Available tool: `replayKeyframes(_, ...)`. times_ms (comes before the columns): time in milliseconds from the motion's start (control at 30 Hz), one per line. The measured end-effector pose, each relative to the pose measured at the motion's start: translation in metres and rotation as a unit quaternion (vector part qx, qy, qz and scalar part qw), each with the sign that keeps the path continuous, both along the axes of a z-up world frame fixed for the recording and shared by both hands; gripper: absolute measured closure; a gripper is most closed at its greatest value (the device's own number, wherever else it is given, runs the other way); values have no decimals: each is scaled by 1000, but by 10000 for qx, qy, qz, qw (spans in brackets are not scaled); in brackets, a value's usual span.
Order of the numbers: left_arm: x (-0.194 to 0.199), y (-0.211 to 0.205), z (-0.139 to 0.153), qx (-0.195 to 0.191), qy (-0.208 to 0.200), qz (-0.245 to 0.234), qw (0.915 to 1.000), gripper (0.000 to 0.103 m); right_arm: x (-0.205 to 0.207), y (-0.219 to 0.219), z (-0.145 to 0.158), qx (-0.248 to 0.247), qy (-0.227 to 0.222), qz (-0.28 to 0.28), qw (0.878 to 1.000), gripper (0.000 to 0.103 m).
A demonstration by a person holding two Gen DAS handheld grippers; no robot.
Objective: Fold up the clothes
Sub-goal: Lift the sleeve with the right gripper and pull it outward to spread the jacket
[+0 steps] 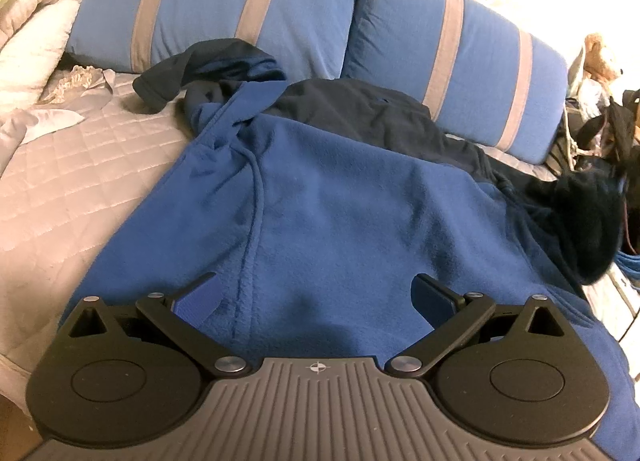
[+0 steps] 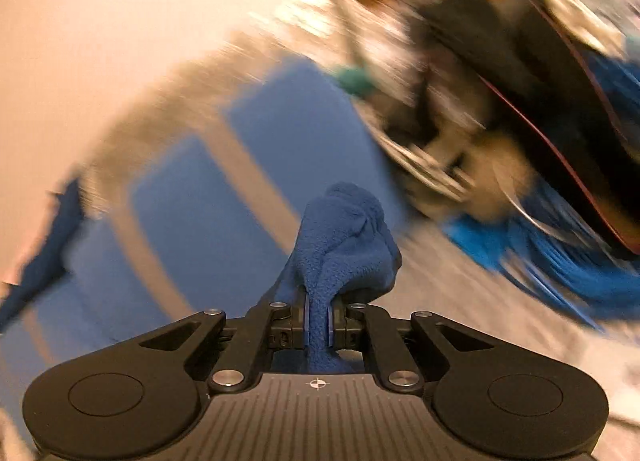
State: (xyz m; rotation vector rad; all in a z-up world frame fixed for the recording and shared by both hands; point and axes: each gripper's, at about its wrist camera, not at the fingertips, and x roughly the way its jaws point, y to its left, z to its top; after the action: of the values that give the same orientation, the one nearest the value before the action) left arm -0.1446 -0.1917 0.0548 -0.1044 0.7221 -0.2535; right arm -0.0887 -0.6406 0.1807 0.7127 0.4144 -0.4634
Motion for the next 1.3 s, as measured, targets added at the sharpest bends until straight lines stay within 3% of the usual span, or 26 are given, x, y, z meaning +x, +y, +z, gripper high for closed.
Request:
replayKeyframes(100,-1,0,0,23,-5,13,10000,0,-14,-4,-57,228,650,23,9976,92)
replayKeyframes(167,-1,0,0,42,-3,24,10000,0,-23,-3,-85,447,851,129,9953,92)
replayKeyframes(300,-1,-1,0,92,5,37,10000,0,-30,10,-109,450,1071,535,9918,81)
replayKeyframes(433,-1,-1,1,102,13,52,9999,0,-41,11,-99,293,860,604,9940,31)
replayKeyframes(467,-1,-1,1,103,15,56,9999,0,-46,7,-96,336,710,600,9951,25)
replayKeyframes(633,1,-2,0,155,17,57,9999,0,-75,-22,-87,621,75,258,9977,28)
replayKeyframes(767,1,-2,1,158,21,66,9999,0,-83,-48,-94,1190,-95,-13,9928,54)
replayKeyframes(867,1,-2,1,165,23,72,9998,0,-84,-59,-101,1479,-163,-226,9886,63)
replayKeyframes(1300,0,-2,2,167,26,76,9998,0,-57,-79,-126,2007,-175,-701,9770,63)
